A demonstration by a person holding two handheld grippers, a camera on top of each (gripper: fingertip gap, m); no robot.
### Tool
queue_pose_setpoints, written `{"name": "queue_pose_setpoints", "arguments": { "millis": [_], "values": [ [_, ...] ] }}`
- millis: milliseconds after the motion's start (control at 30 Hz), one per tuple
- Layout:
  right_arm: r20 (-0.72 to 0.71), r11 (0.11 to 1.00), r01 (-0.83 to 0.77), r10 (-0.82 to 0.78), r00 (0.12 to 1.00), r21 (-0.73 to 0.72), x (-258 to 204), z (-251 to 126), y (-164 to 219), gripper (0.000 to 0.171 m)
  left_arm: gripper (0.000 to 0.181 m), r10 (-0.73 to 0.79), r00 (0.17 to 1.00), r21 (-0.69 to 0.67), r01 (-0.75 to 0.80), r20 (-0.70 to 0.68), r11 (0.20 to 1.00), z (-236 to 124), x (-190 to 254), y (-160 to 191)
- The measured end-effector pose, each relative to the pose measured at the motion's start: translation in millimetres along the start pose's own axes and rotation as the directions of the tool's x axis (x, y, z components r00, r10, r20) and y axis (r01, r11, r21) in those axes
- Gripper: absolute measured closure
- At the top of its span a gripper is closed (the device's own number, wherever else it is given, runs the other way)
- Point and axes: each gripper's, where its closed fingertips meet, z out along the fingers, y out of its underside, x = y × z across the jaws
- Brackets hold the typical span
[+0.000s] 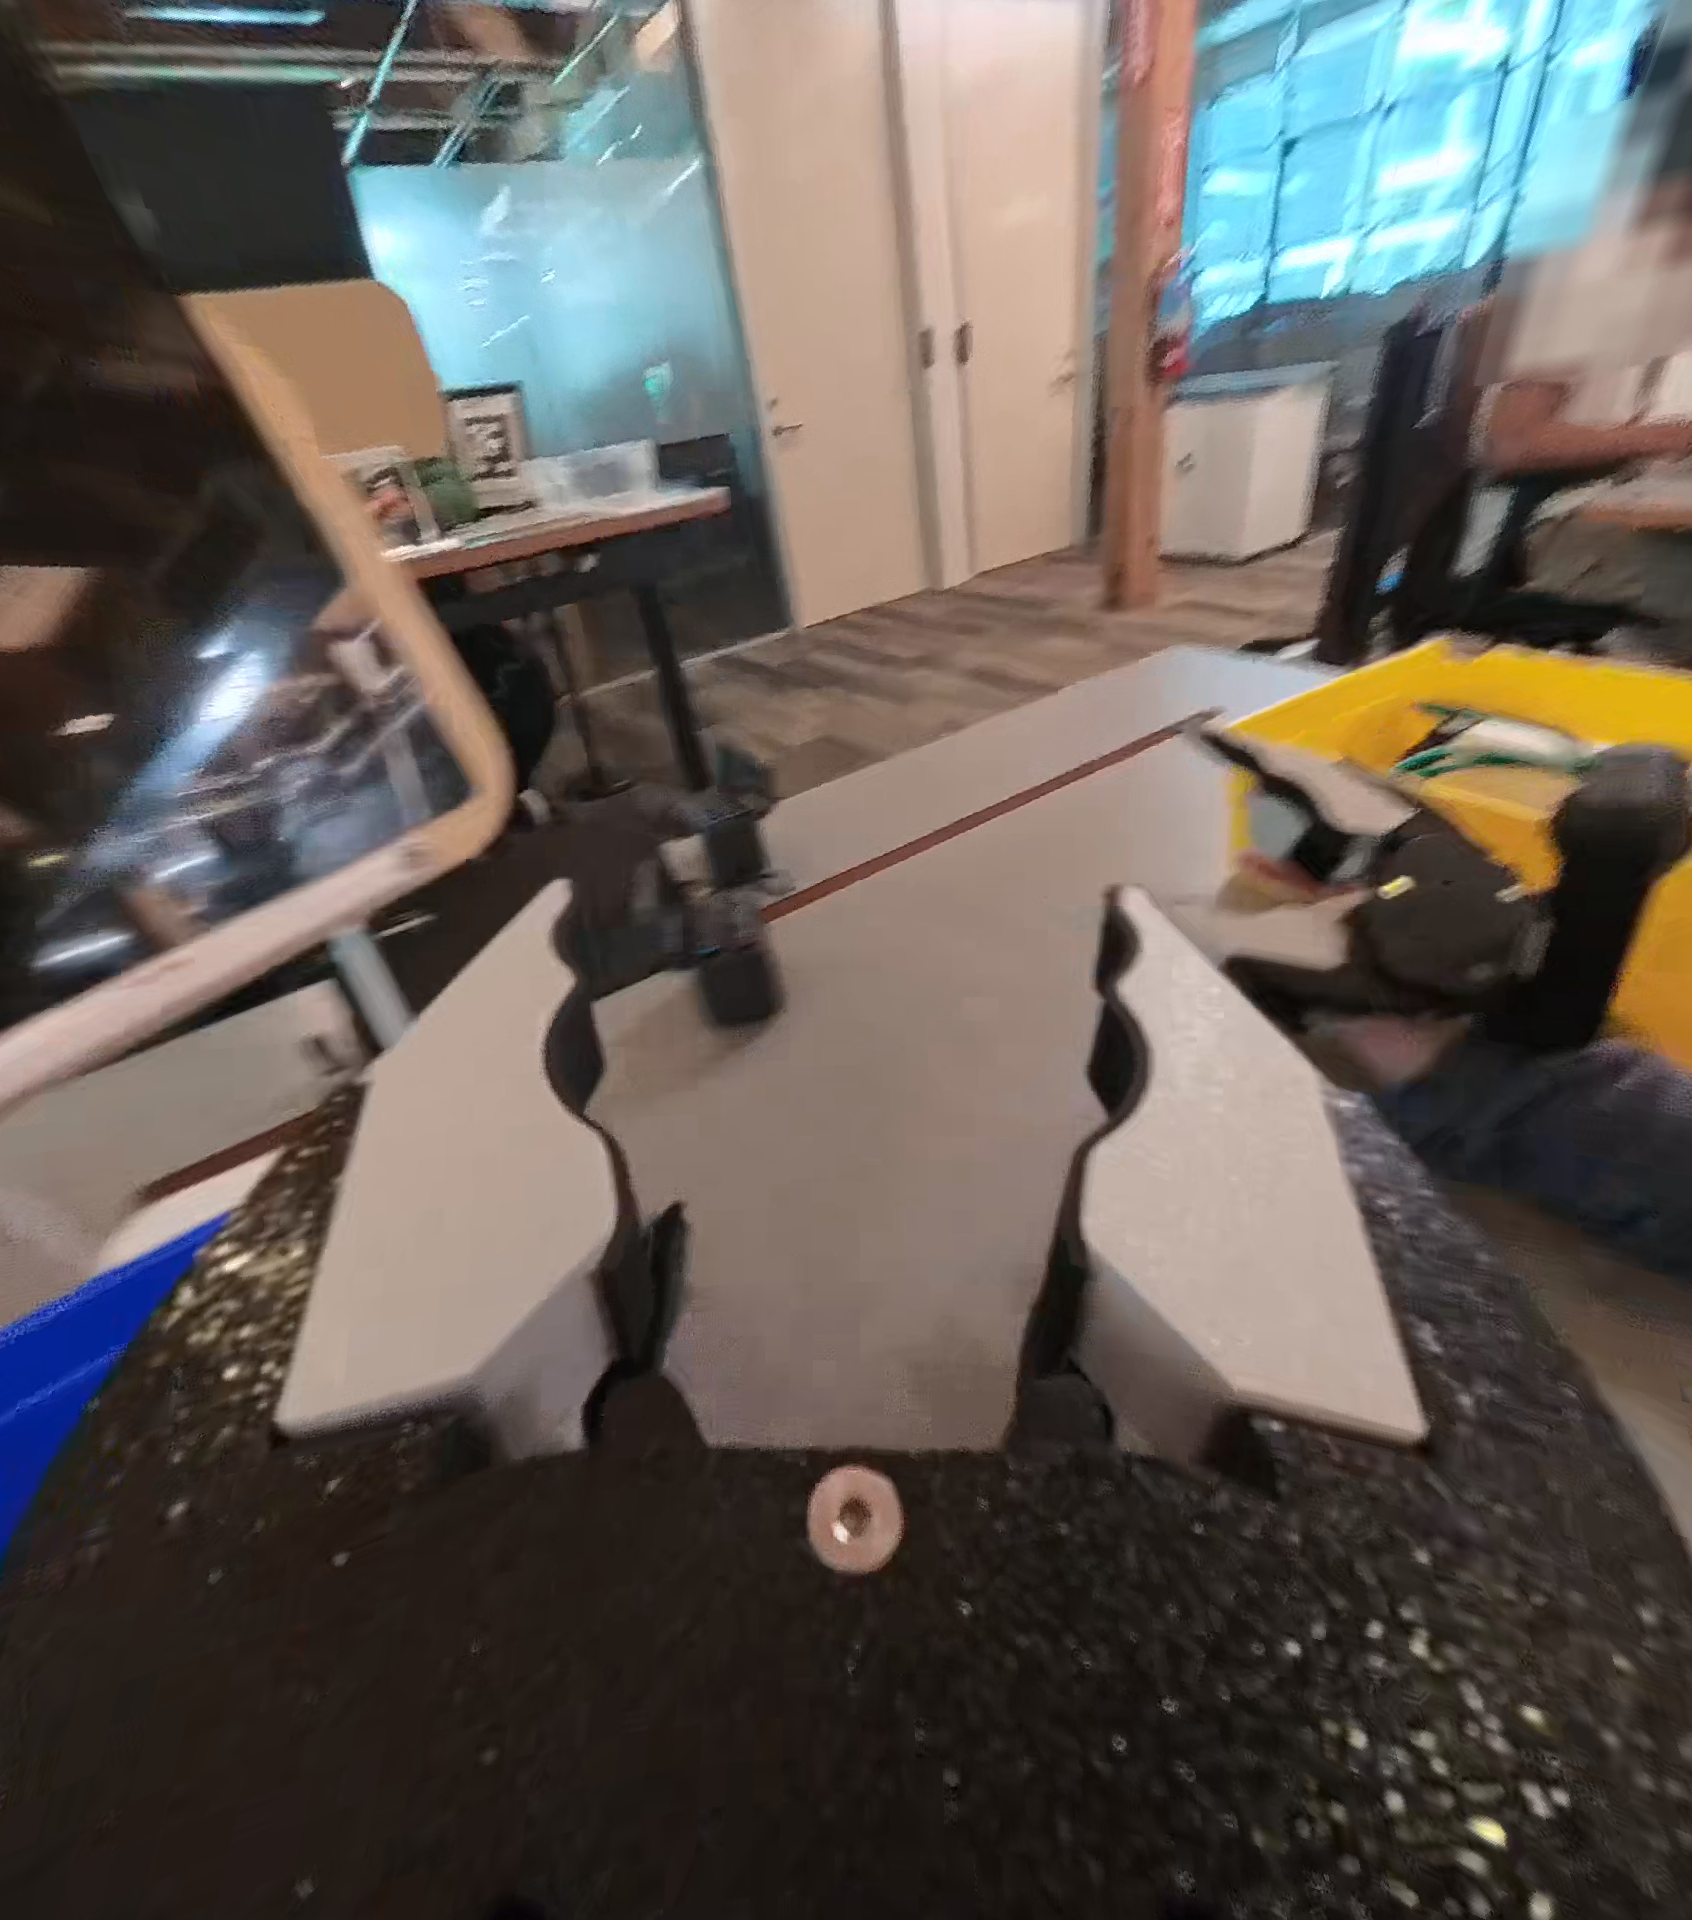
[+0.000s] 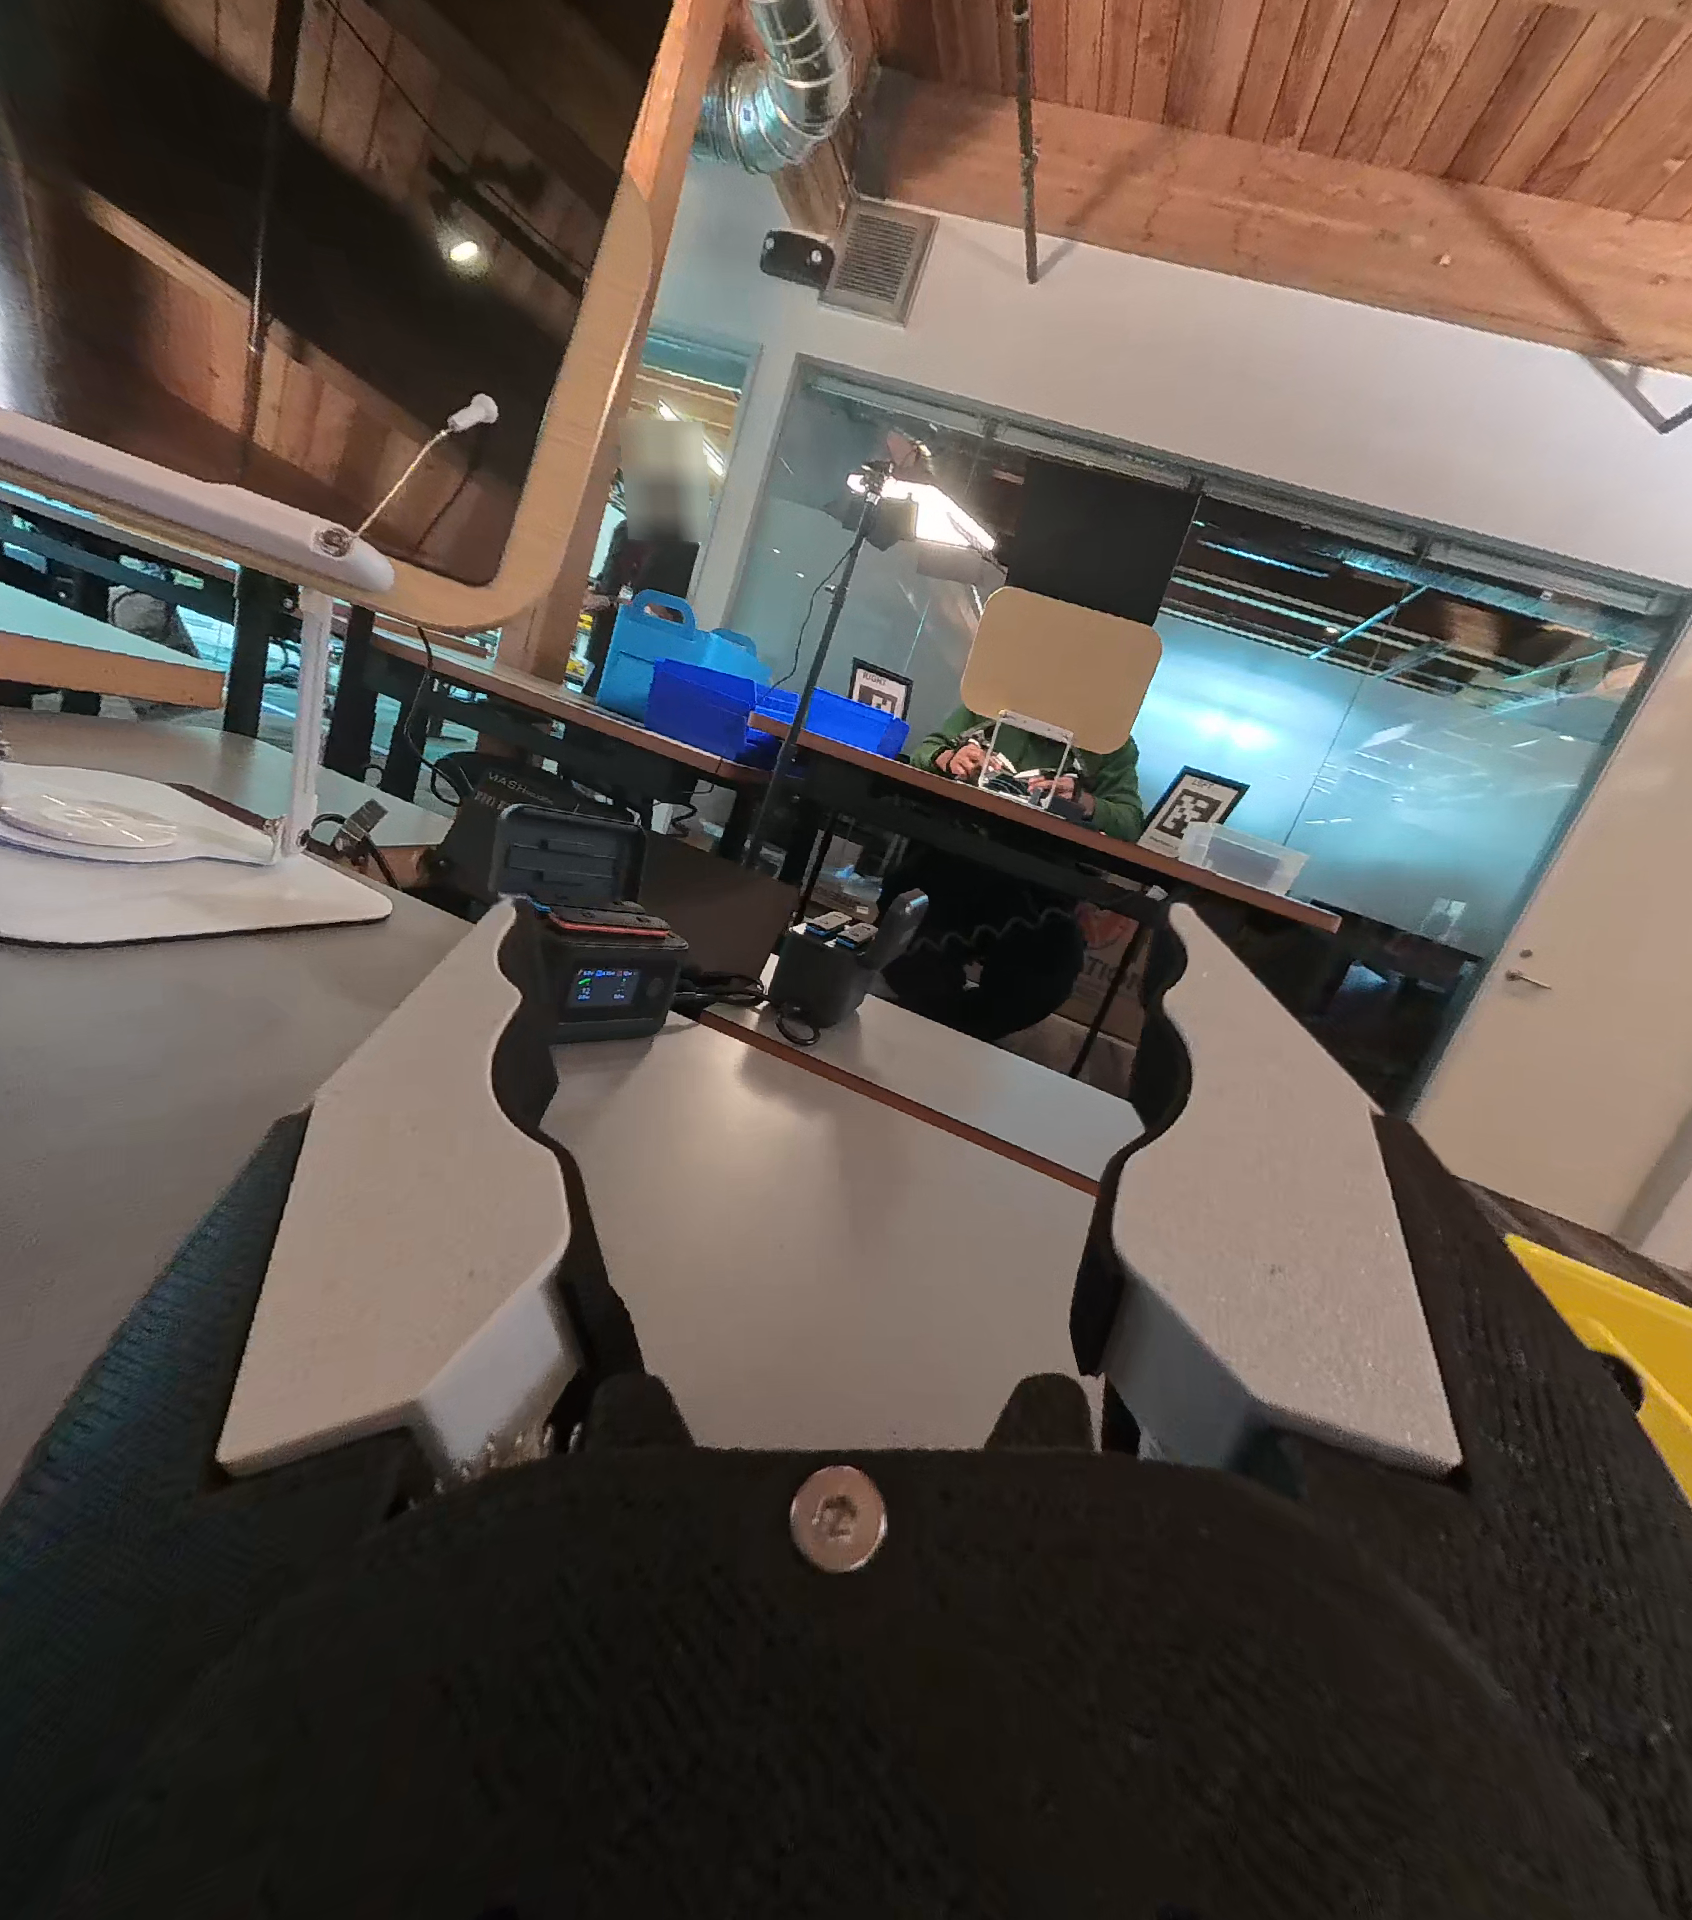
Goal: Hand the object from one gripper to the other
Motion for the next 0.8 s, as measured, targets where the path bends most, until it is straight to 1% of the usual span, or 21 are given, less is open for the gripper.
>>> {"name": "queue_pose_setpoints", "arguments": {
  "millis": [67, 100, 133, 167, 200, 267, 333, 367, 400, 467, 533, 600, 667, 700, 800],
  "values": [
    [-0.001, 1.0, -0.011, 0.011, 1.0, -0.001, 0.5, 0.1, 0.4, 0.058, 0.126, 0.083, 0.994, -0.106, -0.076, 0.065, 0.991, -23.3, -49.1, 8.4],
    [0.0, 1.0, -0.017, 0.017, 1.0, -0.003, 0.2, 0.5, 1.1, 0.059, 0.138, 0.102, 0.987, -0.174, -0.079, 0.123, 0.982, -33.0, -80.5, 16.8],
    [0.006, 1.0, -0.025, 0.025, 1.0, -0.006, -1.1, 1.2, 2.0, 0.059, 0.142, 0.091, 0.979, -0.255, -0.042, 0.183, 0.966, -41.2, -112.4, 29.3],
    [0.016, 0.999, -0.031, 0.031, 0.999, -0.01, -3.4, 2.0, 2.9, 0.059, 0.142, 0.056, 0.972, -0.351, 0.029, 0.23, 0.936, -48.2, -140.5, 47.1],
    [0.026, 1.0, -0.029, 0.029, 0.999, -0.012, -5.7, 2.7, 3.5, 0.059, 0.142, 0.009, 0.967, -0.441, 0.107, 0.253, 0.891, -52.8, -161.3, 67.6],
    [0.036, 1.0, -0.018, 0.018, 0.999, -0.013, -8.8, 3.6, 3.6, 0.059, 0.137, -0.13, 0.953, -0.571, 0.269, 0.273, 0.776, -55.2, -183.9, 107.9],
    [0.042, 1.0, -0.008, 0.009, 0.999, -0.016, -10.5, 3.9, 4.0, 0.059, 0.136, -0.288, 0.918, -0.642, 0.398, 0.275, 0.655, -50.6, -187.1, 139.7],
    [0.043, 1.0, -0.007, 0.007, 0.999, -0.018, -10.7, 3.9, 4.5, 0.059, 0.137, -0.327, 0.901, -0.668, 0.432, 0.285, 0.606, -47.9, -188.5, 153.4],
    [0.043, 1.0, -0.009, 0.009, 0.999, -0.02, -10.3, 3.7, 5.0, 0.059, 0.139, -0.335, 0.893, -0.701, 0.446, 0.302, 0.557, -47.4, -190.4, 168.0],
    [0.042, 0.999, -0.02, 0.021, 0.999, -0.025, -9.0, 3.5, 6.2, 0.059, 0.14, -0.297, 0.893, -0.769, 0.444, 0.338, 0.459, -50.6, -195.0, 195.3],
    [0.04, 0.999, -0.035, 0.037, 0.999, -0.032, -7.4, 3.3, 8.2, 0.059, 0.141, -0.278, 0.897, -0.813, 0.432, 0.343, 0.389, -52.8, -193.8, 212.0],
    [0.041, 0.998, -0.052, 0.053, 0.998, -0.035, -6.5, 3.1, 9.2, 0.058, 0.138, -0.324, 0.889, -0.822, 0.433, 0.323, 0.37, -49.4, -185.9, 215.0],
    [0.043, 0.997, -0.062, 0.063, 0.997, -0.039, -6.3, 3.5, 10.3, 0.059, 0.132, -0.399, 0.869, -0.825, 0.441, 0.293, 0.355, -47.2, -173.2, 211.2],
    [0.043, 0.997, -0.063, 0.065, 0.997, -0.041, -6.4, 4.0, 10.8, 0.058, 0.13, -0.411, 0.869, -0.836, 0.428, 0.275, 0.343, -49.1, -168.2, 210.2],
    [0.05, 0.997, -0.058, 0.06, 0.997, -0.041, -7.8, 4.8, 11.0, 0.058, 0.127, -0.328, 0.914, -0.889, 0.341, 0.238, 0.306, -63.4, -166.0, 215.5]
  ]
}}
